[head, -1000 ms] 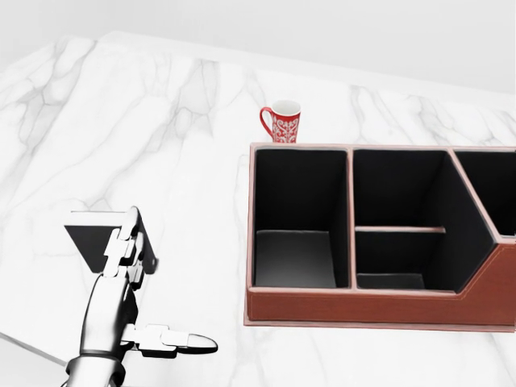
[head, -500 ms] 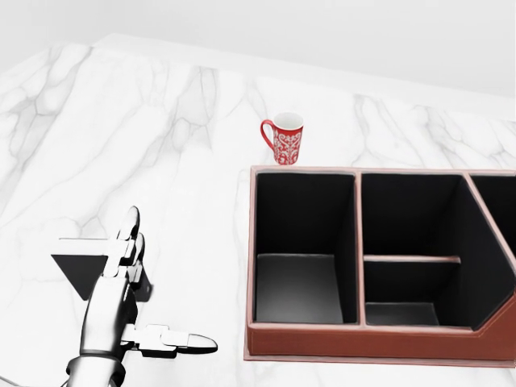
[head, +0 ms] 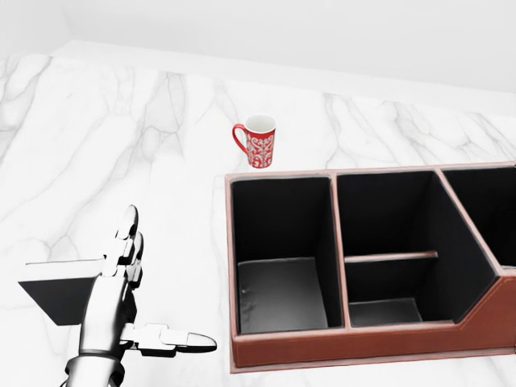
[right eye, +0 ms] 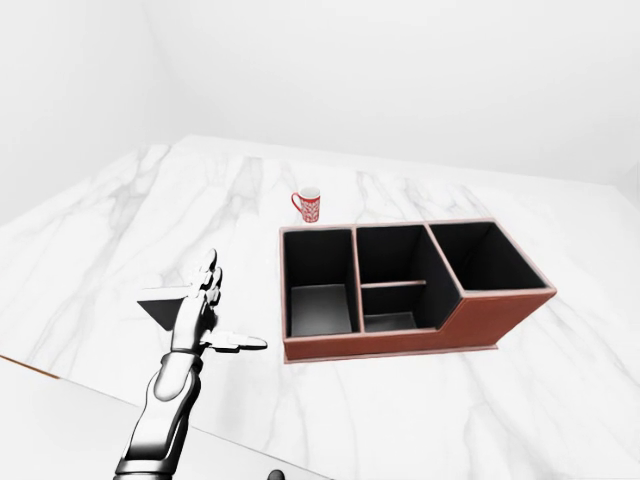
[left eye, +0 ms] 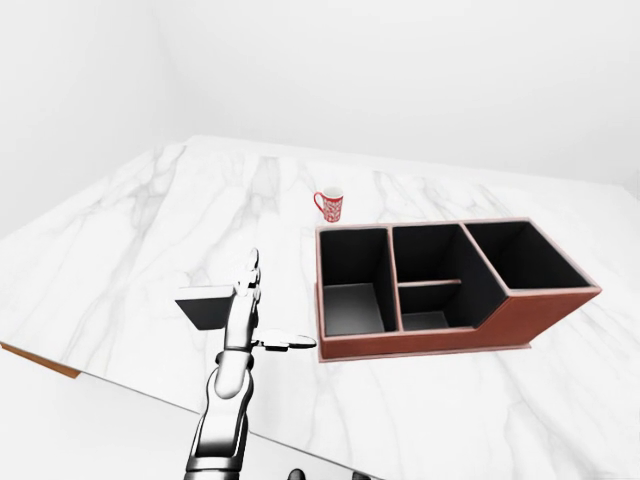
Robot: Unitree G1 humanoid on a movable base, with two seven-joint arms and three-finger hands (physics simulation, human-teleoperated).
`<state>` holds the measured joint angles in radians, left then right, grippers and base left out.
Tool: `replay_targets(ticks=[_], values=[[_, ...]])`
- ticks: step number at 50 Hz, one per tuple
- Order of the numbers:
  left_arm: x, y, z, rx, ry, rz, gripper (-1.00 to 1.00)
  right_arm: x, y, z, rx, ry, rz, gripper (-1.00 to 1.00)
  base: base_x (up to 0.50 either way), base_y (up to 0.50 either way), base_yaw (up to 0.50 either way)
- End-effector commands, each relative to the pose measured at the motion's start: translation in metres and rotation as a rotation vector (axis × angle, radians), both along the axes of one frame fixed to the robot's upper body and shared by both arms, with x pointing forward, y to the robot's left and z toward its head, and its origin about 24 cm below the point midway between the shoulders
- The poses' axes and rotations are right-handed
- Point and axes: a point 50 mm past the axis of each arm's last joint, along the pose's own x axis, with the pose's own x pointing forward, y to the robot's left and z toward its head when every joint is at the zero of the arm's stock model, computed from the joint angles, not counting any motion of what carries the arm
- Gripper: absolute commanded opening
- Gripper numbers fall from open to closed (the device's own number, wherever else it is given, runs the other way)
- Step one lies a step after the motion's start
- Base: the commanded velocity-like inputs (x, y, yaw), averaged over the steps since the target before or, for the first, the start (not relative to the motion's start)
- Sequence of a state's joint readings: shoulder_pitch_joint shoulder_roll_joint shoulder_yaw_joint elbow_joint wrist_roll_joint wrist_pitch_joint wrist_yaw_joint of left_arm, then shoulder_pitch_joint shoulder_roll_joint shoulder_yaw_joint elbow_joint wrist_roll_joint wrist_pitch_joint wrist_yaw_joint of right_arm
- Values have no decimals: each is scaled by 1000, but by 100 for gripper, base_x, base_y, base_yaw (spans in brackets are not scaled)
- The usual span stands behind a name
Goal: Pick up the book and place it in the left compartment of the caddy.
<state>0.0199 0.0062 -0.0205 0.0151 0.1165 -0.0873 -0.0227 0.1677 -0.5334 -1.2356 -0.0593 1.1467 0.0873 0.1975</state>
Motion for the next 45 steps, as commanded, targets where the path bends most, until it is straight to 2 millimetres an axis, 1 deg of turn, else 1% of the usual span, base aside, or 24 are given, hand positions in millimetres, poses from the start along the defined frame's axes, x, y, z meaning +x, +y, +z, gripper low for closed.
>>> replay_targets(ticks=[1, 4, 5, 6, 7, 8, 10, 16, 19, 21, 22, 23, 25, 27, 31, 32, 35, 36, 39, 43, 45], values=[[-1, 2, 2, -5, -7, 5, 100, 1, -1, 0, 8, 2, -8, 100, 0, 0, 0], [-1, 4, 4, 12, -22, 33, 100, 0, -1, 1, 9, -5, -7, 100, 0, 0, 0], [-4, 3, 8, 45, -37, 19, 100, 0, -1, 1, 8, -3, -7, 100, 0, 0, 0], [-7, 3, 12, 83, -60, 46, 100, 0, -1, 1, 8, -4, -7, 100, 0, 0, 0], [-7, 3, 12, 85, -62, 48, 100, 0, -1, 1, 8, -4, -7, 100, 0, 0, 0], [-8, 2, 19, 91, -94, 56, 100, 1, -1, 1, 9, -3, -6, 100, 0, 0, 0], [-9, 1, 27, 138, -133, 81, 100, 2, -2, -1, 13, 3, -3, 100, 0, 0, 0], [-9, 9, 36, 169, -180, 156, 100, 0, -1, 0, 10, -2, -6, 100, 0, 0, 0], [-11, 14, 44, 189, -205, 202, 100, 1, -1, 0, 9, 0, -4, 100, 0, 0, 0], [-8, 19, 47, 220, -181, 267, 100, 2, -1, -1, 9, 4, 0, 100, 0, 0, 0], [-8, 19, 47, 235, -189, 270, 100, 2, 0, -1, 8, 7, 1, 100, 0, 0, 0], [-8, 22, 48, 277, -186, 329, 100, 3, 0, -2, 7, 9, 1, 100, 0, 0, 0], [-8, 20, 50, 291, -193, 316, 100, 2, 0, 0, 6, 3, -2, 100, 0, 0, 0], [-13, 20, 58, 357, -220, 367, 100, 2, 0, -1, 5, 5, -1, 100, 0, 0, 0], [-18, 19, 66, 423, -255, 393, 100, 1, 0, 0, 4, 3, -3, 100, 0, 0, 0], [-21, 20, 70, 497, -291, 435, 100, 1, 0, -1, 5, 4, -2, 100, 0, 0, 0], [-22, 21, 70, 523, -296, 449, 100, 0, 0, 0, 3, 2, -4, 100, 0, 0, 0], [-23, 22, 72, 571, -317, 483, 100, 0, 0, 0, 2, 1, -5, 100, 0, 0, 0], [-24, 21, 70, 633, -330, 509, 100, 1, 0, -2, 6, 9, -3, 100, 0, 0, 0], [-25, 23, 72, 647, -339, 532, 100, 1, 1, -2, 0, 9, 1, 100, 0, 0, 0], [-25, 26, 73, 698, -355, 569, 100, 4, 0, -4, 6, 16, 5, 100, 0, 0, 0]])
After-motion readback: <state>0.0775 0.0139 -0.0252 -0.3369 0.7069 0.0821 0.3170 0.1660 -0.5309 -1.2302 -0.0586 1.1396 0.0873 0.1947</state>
